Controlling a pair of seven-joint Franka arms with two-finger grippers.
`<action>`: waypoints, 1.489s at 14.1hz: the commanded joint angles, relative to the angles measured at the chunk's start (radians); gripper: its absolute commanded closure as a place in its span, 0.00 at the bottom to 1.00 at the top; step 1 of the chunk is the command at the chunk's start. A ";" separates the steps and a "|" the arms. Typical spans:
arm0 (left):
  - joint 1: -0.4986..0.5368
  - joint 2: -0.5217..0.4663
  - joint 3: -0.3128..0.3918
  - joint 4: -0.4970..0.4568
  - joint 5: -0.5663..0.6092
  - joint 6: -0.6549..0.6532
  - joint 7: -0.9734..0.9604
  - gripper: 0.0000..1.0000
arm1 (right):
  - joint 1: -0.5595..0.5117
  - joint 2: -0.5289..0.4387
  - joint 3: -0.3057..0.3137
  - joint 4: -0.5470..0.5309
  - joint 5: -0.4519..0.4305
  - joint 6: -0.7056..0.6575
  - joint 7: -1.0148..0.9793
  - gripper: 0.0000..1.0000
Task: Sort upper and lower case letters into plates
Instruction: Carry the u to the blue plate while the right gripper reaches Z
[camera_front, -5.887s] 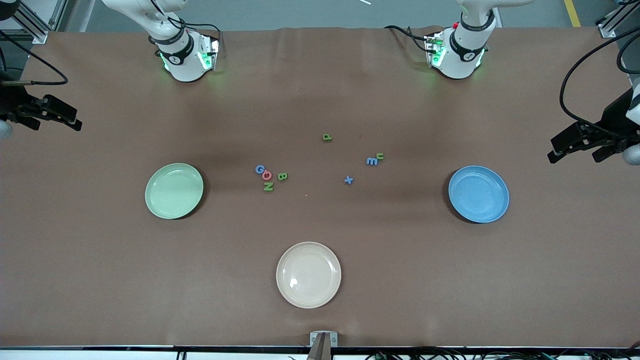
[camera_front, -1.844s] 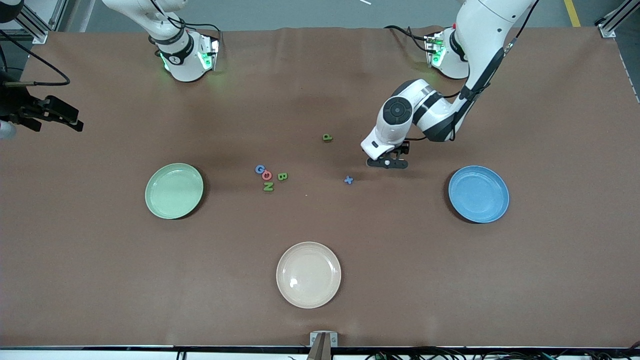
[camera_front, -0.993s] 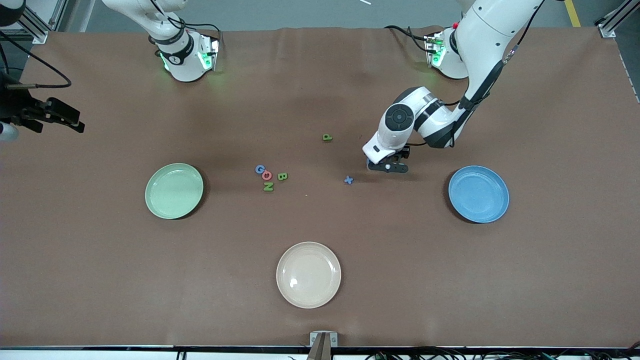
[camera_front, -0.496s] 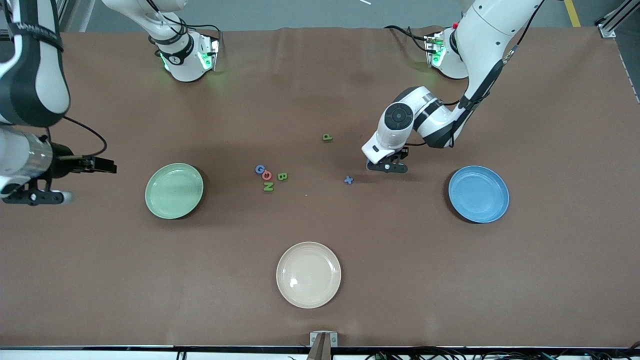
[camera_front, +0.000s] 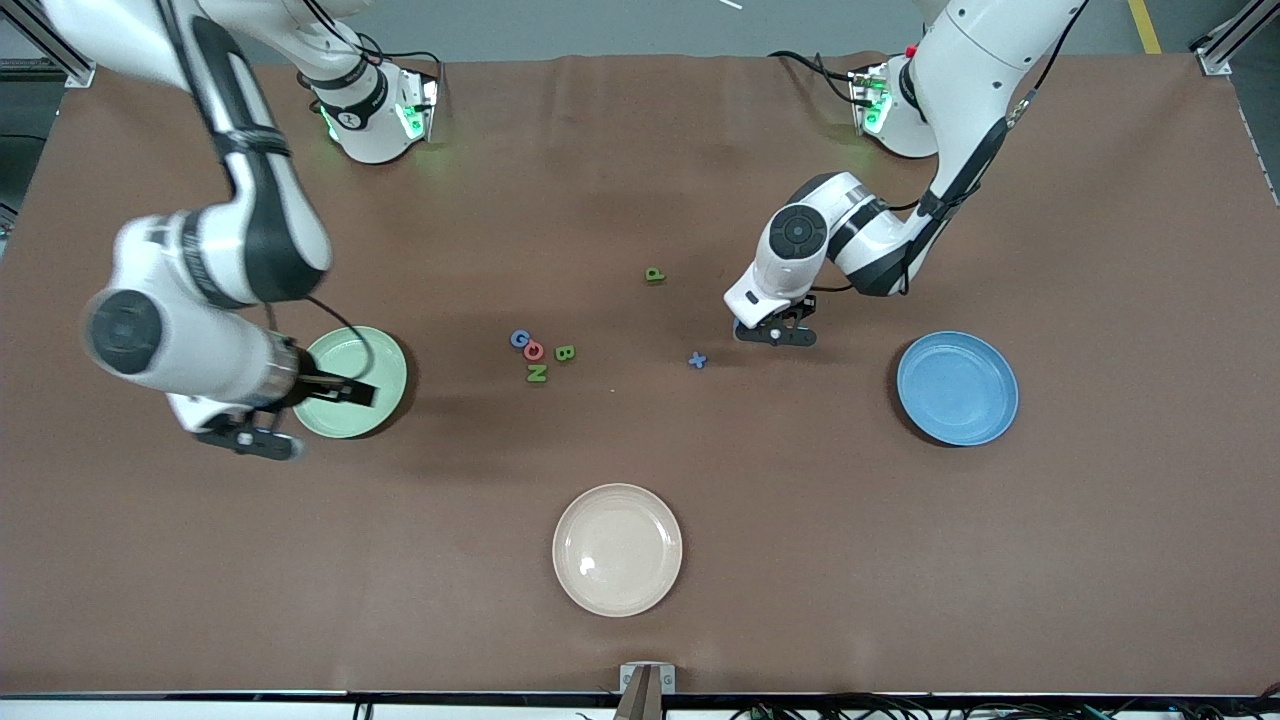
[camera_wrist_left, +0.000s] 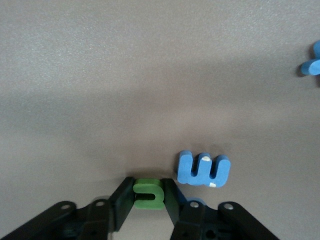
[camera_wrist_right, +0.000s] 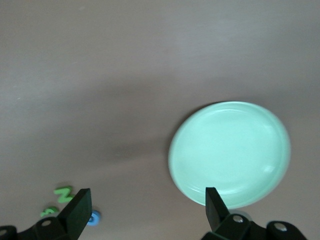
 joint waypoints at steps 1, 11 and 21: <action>0.003 0.015 0.004 0.000 0.031 0.009 -0.026 0.75 | 0.103 0.045 -0.010 -0.023 0.026 0.106 0.041 0.00; 0.018 -0.175 -0.010 0.073 0.018 -0.261 -0.002 0.87 | 0.291 0.101 -0.013 -0.263 0.121 0.497 0.095 0.02; 0.424 -0.261 -0.019 0.076 -0.078 -0.300 0.693 0.88 | 0.350 0.131 -0.033 -0.279 0.106 0.536 0.140 0.08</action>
